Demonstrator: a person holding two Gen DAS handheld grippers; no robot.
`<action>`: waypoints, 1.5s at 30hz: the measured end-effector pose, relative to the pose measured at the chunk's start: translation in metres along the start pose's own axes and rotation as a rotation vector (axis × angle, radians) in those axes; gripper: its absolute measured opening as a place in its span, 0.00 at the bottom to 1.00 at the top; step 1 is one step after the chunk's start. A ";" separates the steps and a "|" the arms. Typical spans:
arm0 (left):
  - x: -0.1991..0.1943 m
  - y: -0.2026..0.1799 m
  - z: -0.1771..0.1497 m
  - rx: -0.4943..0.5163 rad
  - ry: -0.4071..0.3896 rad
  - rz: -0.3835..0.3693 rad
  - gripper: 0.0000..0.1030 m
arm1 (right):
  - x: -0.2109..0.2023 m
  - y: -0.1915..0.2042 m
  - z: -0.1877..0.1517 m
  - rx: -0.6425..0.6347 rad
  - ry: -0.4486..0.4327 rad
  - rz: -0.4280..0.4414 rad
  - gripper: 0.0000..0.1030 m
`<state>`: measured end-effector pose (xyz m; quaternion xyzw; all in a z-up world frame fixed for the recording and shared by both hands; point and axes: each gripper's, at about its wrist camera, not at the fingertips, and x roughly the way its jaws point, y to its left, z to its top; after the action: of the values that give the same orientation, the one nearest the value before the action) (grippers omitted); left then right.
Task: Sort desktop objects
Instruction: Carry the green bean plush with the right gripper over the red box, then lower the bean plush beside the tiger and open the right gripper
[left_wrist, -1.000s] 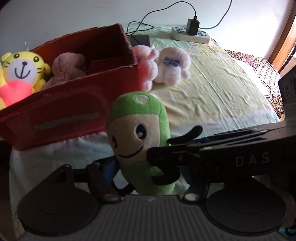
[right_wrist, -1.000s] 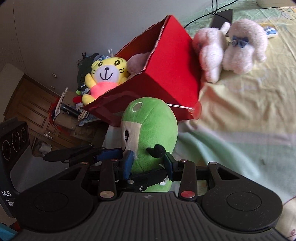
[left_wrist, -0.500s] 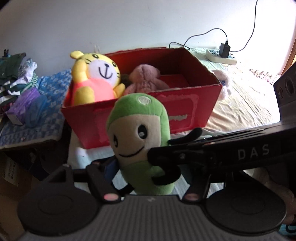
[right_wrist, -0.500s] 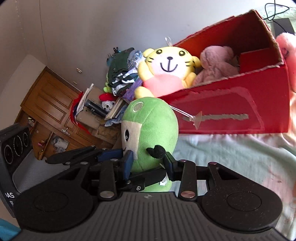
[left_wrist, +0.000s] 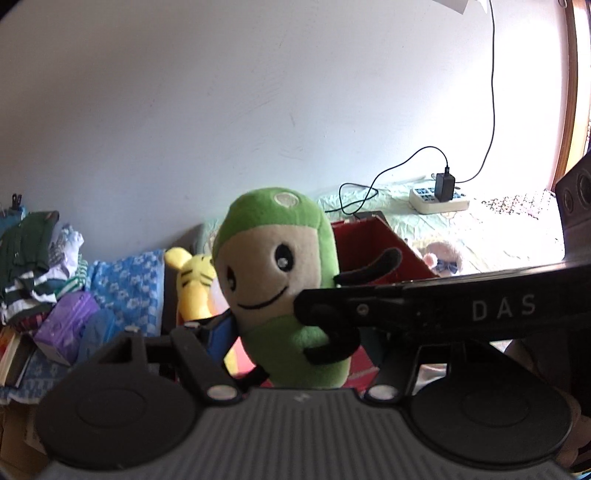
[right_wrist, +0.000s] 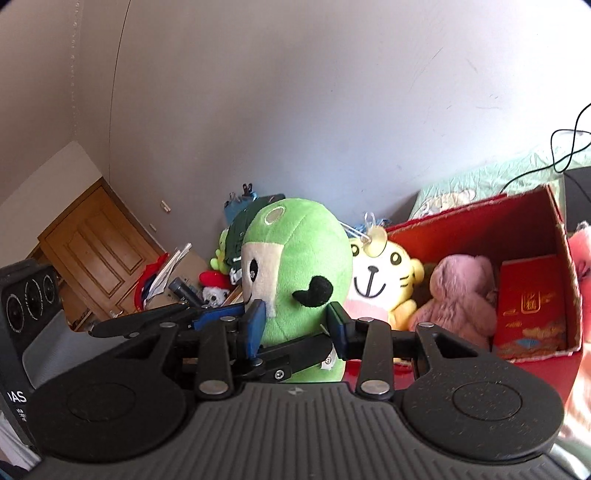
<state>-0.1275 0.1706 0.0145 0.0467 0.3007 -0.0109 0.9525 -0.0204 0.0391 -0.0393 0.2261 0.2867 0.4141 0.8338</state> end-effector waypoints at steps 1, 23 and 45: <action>0.006 0.001 0.004 0.002 -0.010 -0.011 0.65 | 0.002 -0.002 0.003 -0.004 -0.013 -0.014 0.39; 0.127 0.031 -0.015 -0.051 0.137 -0.092 0.68 | 0.077 -0.056 0.003 0.073 0.157 -0.249 0.38; 0.102 0.023 -0.016 -0.084 0.090 -0.146 0.69 | 0.050 -0.064 0.011 0.127 0.064 -0.275 0.41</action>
<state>-0.0521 0.1954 -0.0553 -0.0150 0.3461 -0.0656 0.9358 0.0475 0.0434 -0.0849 0.2237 0.3671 0.2841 0.8570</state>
